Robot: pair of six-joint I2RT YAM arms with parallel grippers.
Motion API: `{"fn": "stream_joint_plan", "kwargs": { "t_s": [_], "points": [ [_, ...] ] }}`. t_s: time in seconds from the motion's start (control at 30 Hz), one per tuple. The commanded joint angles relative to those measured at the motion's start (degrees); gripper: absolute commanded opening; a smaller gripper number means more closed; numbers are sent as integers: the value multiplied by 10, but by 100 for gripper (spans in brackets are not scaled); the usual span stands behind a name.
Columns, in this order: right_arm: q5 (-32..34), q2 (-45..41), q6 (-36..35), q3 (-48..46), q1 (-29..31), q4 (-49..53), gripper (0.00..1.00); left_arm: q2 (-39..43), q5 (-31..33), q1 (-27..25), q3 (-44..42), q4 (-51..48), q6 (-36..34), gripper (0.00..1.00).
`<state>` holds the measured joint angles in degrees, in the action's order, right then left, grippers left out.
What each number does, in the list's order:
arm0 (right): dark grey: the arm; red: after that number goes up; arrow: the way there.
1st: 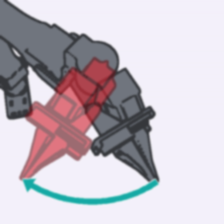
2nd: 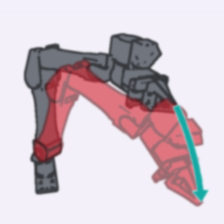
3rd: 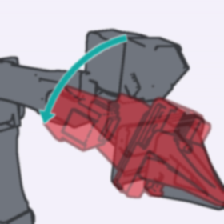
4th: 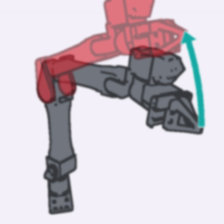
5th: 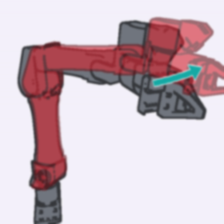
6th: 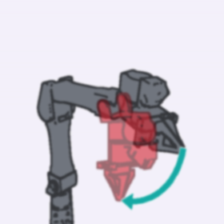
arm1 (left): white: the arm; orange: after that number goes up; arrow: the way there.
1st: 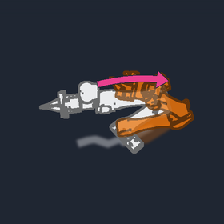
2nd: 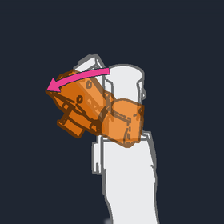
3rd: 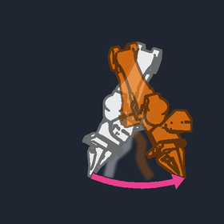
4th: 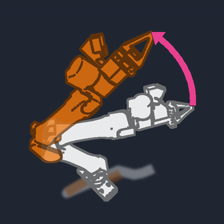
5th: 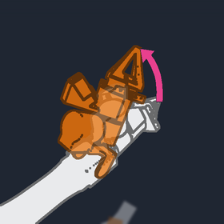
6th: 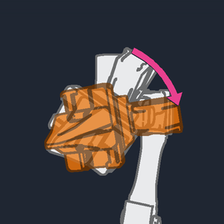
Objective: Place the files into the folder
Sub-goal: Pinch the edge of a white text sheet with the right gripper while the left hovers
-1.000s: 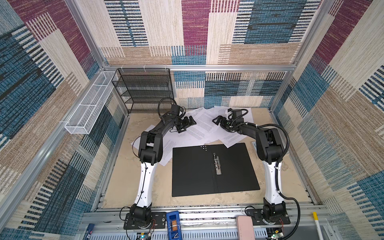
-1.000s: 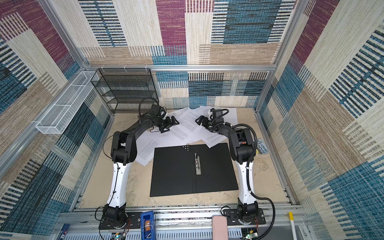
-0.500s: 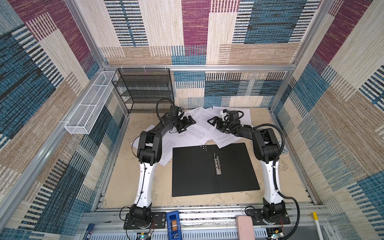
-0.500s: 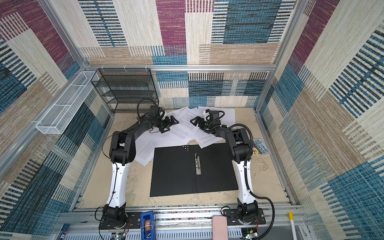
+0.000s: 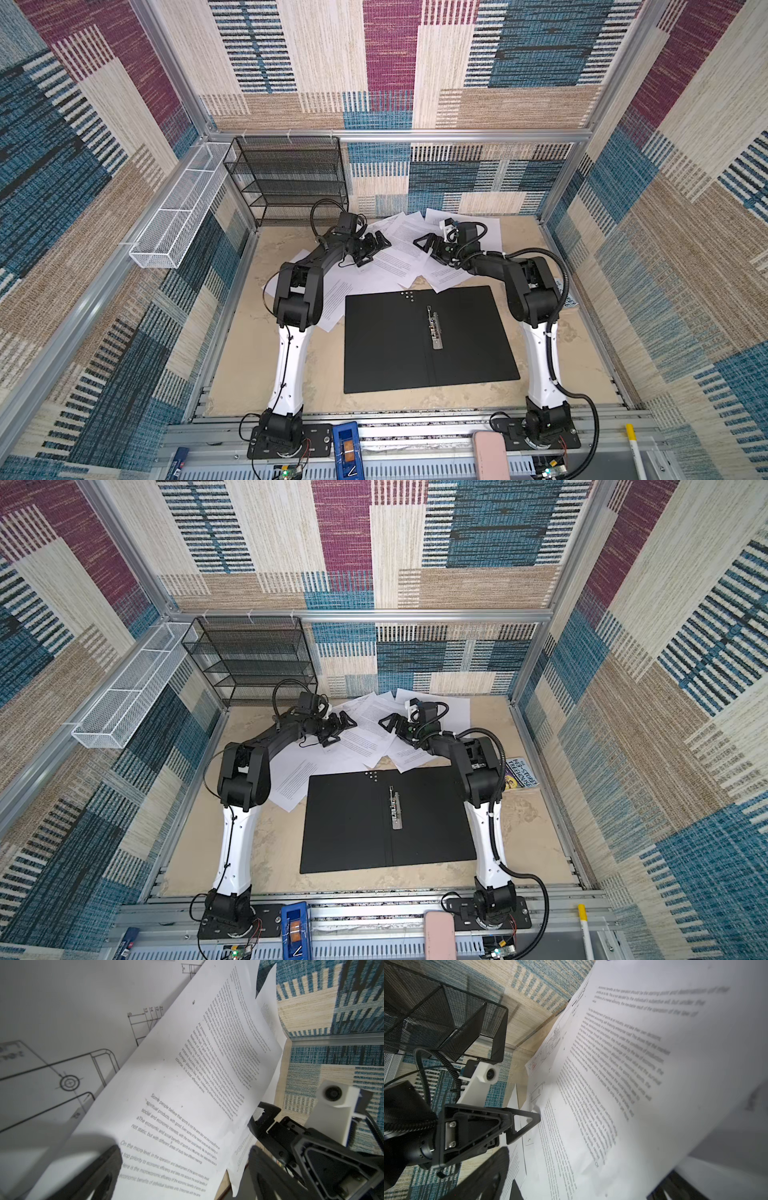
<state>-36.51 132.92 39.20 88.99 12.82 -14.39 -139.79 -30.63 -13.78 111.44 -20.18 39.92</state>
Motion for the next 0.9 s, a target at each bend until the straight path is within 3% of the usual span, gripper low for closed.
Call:
{"fn": "stream_joint_plan", "kwargs": {
  "t_s": [0.0,0.33,0.47,0.63,0.87],
  "points": [
    [-22,-13,36,-26,3,-54,98,-25,49,1,-19,-98,30,98],
    [7,-19,127,-60,20,-131,87,-17,49,6,-46,-82,48,98],
    [34,-24,200,-97,25,-189,78,-19,49,8,-50,-81,55,98],
    [84,-37,253,-131,42,-224,65,-19,48,9,-54,-79,61,98],
    [101,-27,308,-146,50,-284,51,-19,46,11,-62,-73,68,98]
  ]
}}
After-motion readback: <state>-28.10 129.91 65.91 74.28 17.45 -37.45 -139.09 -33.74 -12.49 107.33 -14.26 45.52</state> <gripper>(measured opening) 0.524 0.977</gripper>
